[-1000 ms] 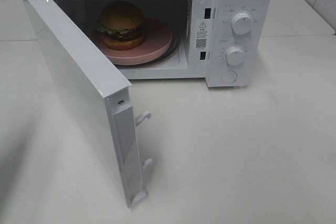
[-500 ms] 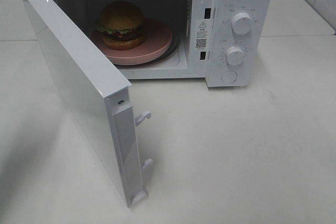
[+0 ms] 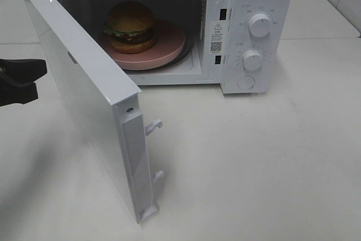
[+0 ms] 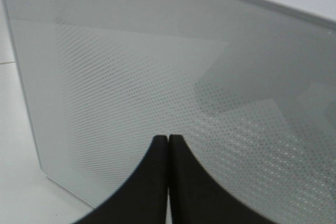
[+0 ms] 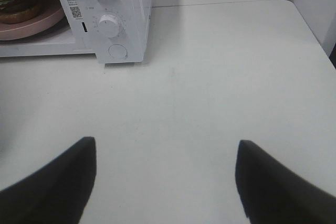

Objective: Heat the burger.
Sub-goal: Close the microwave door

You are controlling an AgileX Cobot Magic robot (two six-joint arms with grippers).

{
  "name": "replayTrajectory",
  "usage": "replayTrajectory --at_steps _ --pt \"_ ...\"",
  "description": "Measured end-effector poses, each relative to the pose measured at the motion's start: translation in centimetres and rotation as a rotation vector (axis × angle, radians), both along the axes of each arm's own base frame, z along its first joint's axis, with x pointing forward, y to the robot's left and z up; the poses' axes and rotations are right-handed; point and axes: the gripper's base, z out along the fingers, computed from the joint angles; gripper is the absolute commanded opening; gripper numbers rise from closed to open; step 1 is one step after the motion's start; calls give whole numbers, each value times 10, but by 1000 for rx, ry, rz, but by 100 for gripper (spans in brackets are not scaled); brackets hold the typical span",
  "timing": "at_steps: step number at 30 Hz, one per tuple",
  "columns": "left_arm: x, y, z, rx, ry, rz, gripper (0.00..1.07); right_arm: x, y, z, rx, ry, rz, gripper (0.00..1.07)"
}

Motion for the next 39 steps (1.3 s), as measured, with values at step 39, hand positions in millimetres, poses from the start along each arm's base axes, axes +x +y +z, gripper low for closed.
replayTrajectory --at_steps 39 --pt "59 -94 -3 -43 19 -142 0 0 0 0 0 0 0 71"
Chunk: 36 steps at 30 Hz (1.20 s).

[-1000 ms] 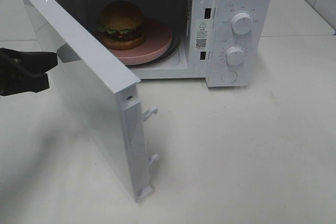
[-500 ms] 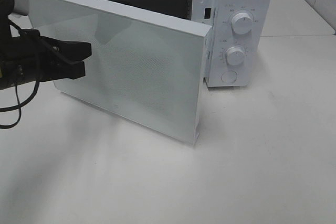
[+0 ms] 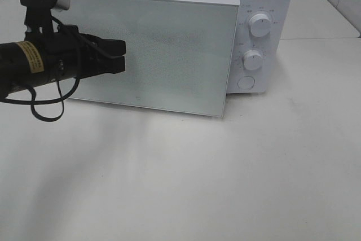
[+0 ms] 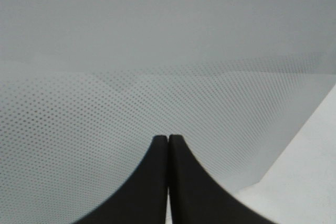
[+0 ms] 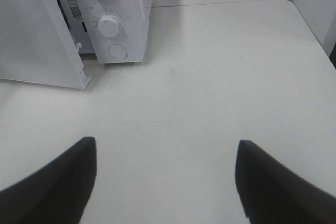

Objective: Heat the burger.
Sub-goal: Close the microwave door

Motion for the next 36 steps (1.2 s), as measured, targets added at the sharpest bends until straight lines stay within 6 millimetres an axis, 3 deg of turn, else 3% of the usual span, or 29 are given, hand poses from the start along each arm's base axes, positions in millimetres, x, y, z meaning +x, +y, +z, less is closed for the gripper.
replayTrajectory --at_steps 26,28,36 --pt "46 -69 -4 -6 -5 -35 0 0 0 0 0 0 0 71" --pt "50 -81 -8 25 2 -54 0 0 0 0 0 0 0 71" --pt "59 -93 -12 36 -1 -65 0 0 0 0 0 0 0 71"
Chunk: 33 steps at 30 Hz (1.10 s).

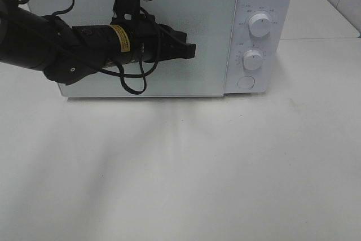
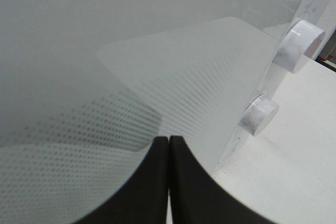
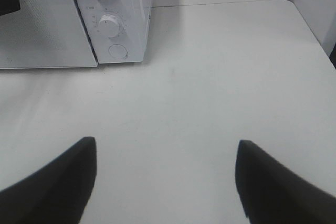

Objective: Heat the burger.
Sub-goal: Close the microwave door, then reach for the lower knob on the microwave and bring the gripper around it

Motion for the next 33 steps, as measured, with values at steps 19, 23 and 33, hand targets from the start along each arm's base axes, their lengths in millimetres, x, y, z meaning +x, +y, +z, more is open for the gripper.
replayTrajectory --at_steps 19,23,33 --pt "5 -30 9 -7 26 0 0 0 0 0 0 0 0 71" --pt "-2 -36 22 -12 7 -16 0 0 0 0 0 0 0 71" --pt "-53 -62 49 158 104 -58 99 0 0 0 0 0 0 71"
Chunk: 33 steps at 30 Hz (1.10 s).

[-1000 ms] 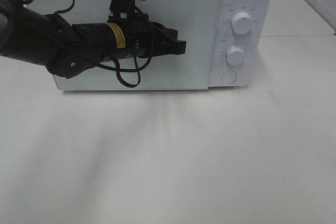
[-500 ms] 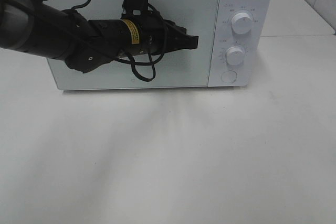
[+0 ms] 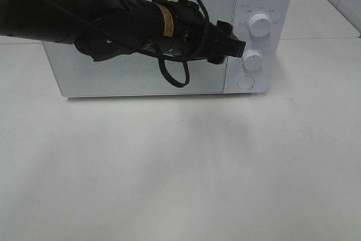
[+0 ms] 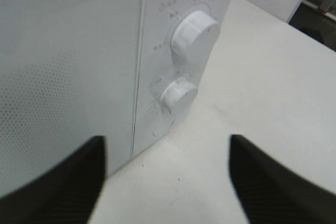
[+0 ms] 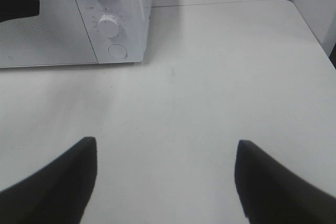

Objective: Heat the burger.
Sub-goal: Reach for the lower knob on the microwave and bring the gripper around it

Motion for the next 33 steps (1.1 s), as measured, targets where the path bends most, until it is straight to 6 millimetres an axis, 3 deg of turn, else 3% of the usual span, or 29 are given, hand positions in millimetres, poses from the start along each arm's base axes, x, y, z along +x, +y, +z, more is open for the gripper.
replayTrajectory --at_steps 10,17,23,30,33 --pt "-40 -1 16 197 100 6 101 0 0 0 0 0 0 71" --pt "-56 15 25 294 243 84 101 0 0 0 0 0 0 71" --pt "-68 30 18 427 426 156 101 0 0 0 0 0 0 71" --pt "-71 45 13 546 522 192 101 0 0 0 0 0 0 71" --pt "-59 62 12 576 574 219 101 0 0 0 0 0 0 71"
